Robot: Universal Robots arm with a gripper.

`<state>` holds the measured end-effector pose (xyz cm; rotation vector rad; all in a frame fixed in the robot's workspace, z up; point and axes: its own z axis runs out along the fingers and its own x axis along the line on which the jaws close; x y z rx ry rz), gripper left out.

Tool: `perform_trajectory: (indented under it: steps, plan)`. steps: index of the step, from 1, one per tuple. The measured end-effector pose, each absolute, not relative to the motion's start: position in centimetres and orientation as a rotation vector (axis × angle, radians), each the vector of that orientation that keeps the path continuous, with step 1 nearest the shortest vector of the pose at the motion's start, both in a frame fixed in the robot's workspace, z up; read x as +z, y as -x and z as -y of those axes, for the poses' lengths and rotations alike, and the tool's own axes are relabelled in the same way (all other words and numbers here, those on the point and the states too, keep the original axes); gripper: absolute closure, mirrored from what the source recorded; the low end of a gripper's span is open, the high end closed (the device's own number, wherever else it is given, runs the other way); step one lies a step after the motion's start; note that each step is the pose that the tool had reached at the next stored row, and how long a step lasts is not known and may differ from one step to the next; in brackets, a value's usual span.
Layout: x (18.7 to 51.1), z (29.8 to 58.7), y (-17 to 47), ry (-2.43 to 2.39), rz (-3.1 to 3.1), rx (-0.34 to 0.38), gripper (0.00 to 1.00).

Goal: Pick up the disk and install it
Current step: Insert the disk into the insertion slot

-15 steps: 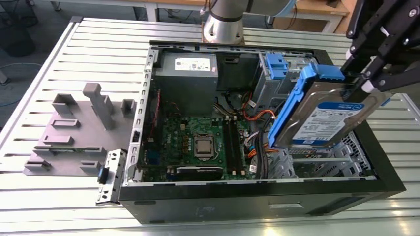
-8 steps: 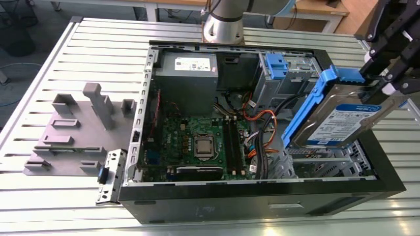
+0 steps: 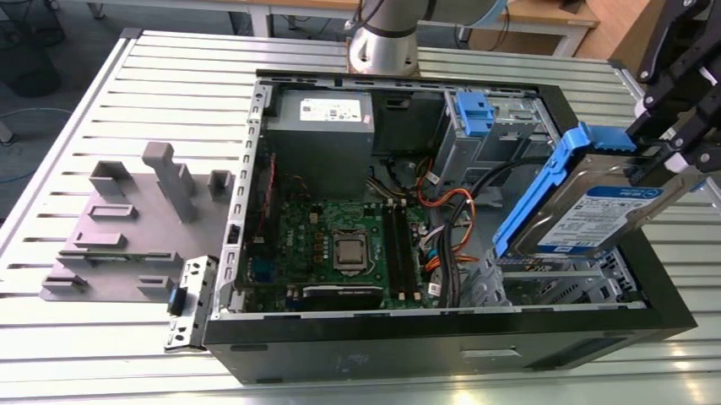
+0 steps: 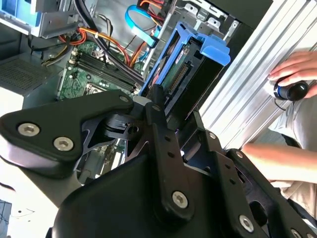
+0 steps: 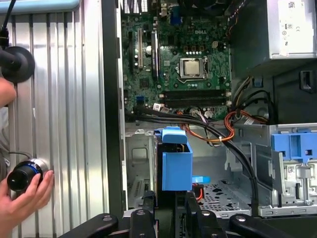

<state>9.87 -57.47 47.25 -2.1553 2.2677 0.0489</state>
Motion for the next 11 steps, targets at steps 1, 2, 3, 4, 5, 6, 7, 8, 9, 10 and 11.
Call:
perform_trajectory:
  steps: [1, 2, 3, 4, 5, 6, 7, 8, 9, 10, 11]
  plan:
    - [47.13, 57.47, -9.98, 2.155, -2.268, 0.049, 0.65]
    - [47.01, 57.47, -10.07, 2.156, -2.268, 0.049, 0.65]
    - [46.88, 57.46, -10.14, 2.156, -2.267, 0.049, 0.65]
    - [46.76, 57.45, -10.19, 2.158, -2.266, 0.049, 0.65]
    - [46.64, 57.45, -10.24, 2.159, -2.264, 0.049, 0.65]
    - [46.52, 57.44, -10.28, 2.161, -2.262, 0.049, 0.65]
    - [46.41, 57.43, -10.33, 2.163, -2.261, 0.049, 0.65]
    - [46.33, 57.43, -10.4, 2.164, -2.259, 0.049, 0.65]
    - [46.24, 57.43, -10.49, 2.166, -2.258, 0.049, 0.65]
    - [46.2, 57.42, -10.57, 2.167, -2.257, 0.049, 0.65]
    - [46.19, 57.42, -10.63, 2.167, -2.257, 0.049, 0.65]
